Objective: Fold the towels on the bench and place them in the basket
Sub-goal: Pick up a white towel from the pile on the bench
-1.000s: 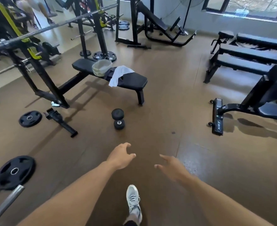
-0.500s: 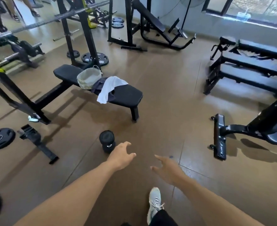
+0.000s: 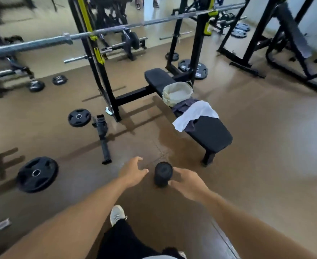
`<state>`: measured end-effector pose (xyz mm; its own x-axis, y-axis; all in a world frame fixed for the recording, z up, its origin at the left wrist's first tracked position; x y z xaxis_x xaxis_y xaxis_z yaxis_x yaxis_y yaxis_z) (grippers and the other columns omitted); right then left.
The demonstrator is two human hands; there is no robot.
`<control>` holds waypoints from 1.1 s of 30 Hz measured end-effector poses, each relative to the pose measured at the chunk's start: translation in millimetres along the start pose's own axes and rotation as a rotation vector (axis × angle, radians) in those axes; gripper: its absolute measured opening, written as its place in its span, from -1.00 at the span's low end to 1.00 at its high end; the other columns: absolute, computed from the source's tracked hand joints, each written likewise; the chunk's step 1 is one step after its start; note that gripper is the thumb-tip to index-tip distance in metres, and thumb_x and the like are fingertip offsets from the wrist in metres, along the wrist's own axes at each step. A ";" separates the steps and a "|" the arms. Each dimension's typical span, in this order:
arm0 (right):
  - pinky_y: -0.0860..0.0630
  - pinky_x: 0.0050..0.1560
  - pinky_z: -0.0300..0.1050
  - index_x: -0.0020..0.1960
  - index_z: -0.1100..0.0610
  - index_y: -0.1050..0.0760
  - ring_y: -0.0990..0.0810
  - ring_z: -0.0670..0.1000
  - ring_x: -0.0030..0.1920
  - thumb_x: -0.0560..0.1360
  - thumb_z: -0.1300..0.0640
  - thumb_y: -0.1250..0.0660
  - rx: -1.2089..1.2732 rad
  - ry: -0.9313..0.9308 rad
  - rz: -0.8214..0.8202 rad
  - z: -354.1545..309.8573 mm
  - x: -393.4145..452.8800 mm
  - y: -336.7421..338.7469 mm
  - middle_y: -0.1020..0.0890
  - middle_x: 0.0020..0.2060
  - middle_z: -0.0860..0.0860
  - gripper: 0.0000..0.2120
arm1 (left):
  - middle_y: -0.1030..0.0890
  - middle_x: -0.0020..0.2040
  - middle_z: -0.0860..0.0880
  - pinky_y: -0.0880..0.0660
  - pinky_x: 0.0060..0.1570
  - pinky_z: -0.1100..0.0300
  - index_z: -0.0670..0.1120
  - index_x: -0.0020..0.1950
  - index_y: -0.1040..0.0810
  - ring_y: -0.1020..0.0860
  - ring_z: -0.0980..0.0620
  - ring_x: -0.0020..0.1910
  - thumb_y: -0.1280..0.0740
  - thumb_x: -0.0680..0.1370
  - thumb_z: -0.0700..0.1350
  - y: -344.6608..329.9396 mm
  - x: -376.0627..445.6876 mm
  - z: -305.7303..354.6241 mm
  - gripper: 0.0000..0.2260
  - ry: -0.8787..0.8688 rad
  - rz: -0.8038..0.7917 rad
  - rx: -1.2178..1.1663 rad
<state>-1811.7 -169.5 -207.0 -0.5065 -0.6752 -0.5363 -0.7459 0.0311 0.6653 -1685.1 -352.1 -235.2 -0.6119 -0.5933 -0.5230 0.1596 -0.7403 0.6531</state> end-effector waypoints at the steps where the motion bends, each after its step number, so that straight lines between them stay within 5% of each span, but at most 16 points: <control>1: -0.64 0.03 -0.06 0.59 -0.09 -0.25 -0.66 -0.02 0.08 0.55 -0.20 -0.34 0.001 0.016 0.001 -14.2 22.5 -0.5 -0.48 0.45 -0.04 -0.34 | -0.44 0.47 -0.10 -0.43 0.23 0.10 -0.01 0.51 -0.35 -0.47 -0.10 0.38 -0.38 0.59 0.06 13.1 16.4 -7.7 -0.48 0.006 0.008 -0.008; 5: -0.57 0.22 -0.05 0.62 -0.04 -0.20 -0.59 0.02 0.26 0.57 -0.15 -0.36 0.001 -0.001 -0.017 -65.9 112.5 -10.3 -0.55 0.37 -0.02 -0.31 | -0.49 0.42 -0.06 -0.38 0.06 0.19 0.01 0.50 -0.34 -0.51 -0.07 0.32 -0.37 0.60 0.06 70.2 92.4 -41.7 -0.49 0.015 0.014 -0.046; 11: -0.41 0.43 -0.02 0.63 -0.07 -0.13 -0.35 0.02 0.52 0.58 -0.17 -0.35 0.064 -0.047 -0.032 -148.6 222.6 -16.4 -0.36 0.54 -0.06 -0.28 | -0.37 0.52 -0.03 -0.39 0.32 0.07 -0.01 0.51 -0.34 -0.43 -0.06 0.42 -0.39 0.59 0.03 166.6 193.1 -85.1 -0.48 -0.011 -0.046 0.003; 20: -0.45 0.35 -0.08 0.62 -0.11 -0.14 -0.44 0.02 0.44 0.56 -0.16 -0.37 0.209 -0.124 0.042 -180.0 331.7 43.9 -0.40 0.51 -0.08 -0.28 | -0.32 0.54 -0.03 -0.35 0.27 0.14 -0.02 0.54 -0.30 -0.41 -0.03 0.43 -0.34 0.62 0.04 231.2 322.2 -27.5 -0.48 -0.132 -0.134 0.115; 23: -0.57 0.20 -0.06 0.61 -0.10 -0.17 -0.57 0.07 0.32 0.57 -0.14 -0.38 0.271 -0.160 0.064 -174.5 374.9 73.1 -0.49 0.43 -0.05 -0.30 | -0.37 0.49 -0.04 -0.42 0.18 0.12 -0.03 0.52 -0.32 -0.50 -0.05 0.29 -0.36 0.60 0.02 258.2 373.4 7.5 -0.49 -0.153 -0.132 0.124; 29: -0.54 -0.13 -0.29 0.60 -0.12 -0.17 -0.57 -0.15 -0.07 0.59 -0.11 -0.35 0.322 -0.167 0.088 -172.0 452.6 147.4 -0.49 0.43 -0.04 -0.35 | -0.49 0.08 0.09 -0.44 -0.02 0.21 -0.04 0.52 -0.32 -0.46 0.15 -0.07 -0.39 0.60 -0.03 310.0 462.1 81.9 -0.48 -0.188 -0.062 0.111; 31: -0.52 -0.15 -0.31 0.61 -0.15 -0.16 -0.56 -0.14 -0.08 0.58 -0.12 -0.35 0.325 -0.186 0.105 -166.7 470.9 170.7 -0.43 0.49 -0.07 -0.33 | -0.52 0.18 0.06 -0.43 -0.05 0.22 -0.05 0.53 -0.31 -0.48 0.15 -0.05 -0.37 0.61 -0.05 312.4 484.4 103.1 -0.48 -0.185 -0.079 0.105; 33: -0.59 0.00 -0.20 0.60 -0.18 -0.16 -0.58 -0.09 0.02 0.57 -0.12 -0.36 0.343 -0.200 0.123 -160.2 487.1 191.1 -0.40 0.50 -0.11 -0.33 | -0.46 0.42 -0.02 -0.49 0.21 0.10 -0.05 0.53 -0.31 -0.52 0.02 0.22 -0.37 0.59 -0.04 308.7 503.8 125.6 -0.47 -0.193 -0.116 0.110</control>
<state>-2131.6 -610.6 -257.9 -0.6497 -0.4956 -0.5765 -0.7583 0.3690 0.5374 -2041.4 -839.8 -228.3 -0.7597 -0.4273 -0.4901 0.0012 -0.7547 0.6561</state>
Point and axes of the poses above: each hand's wrist, its own x-axis towards the middle knuckle, its own y-axis out of the back of the hand, z = x × y, the point moved 10 cm from there along x, towards the middle knuckle
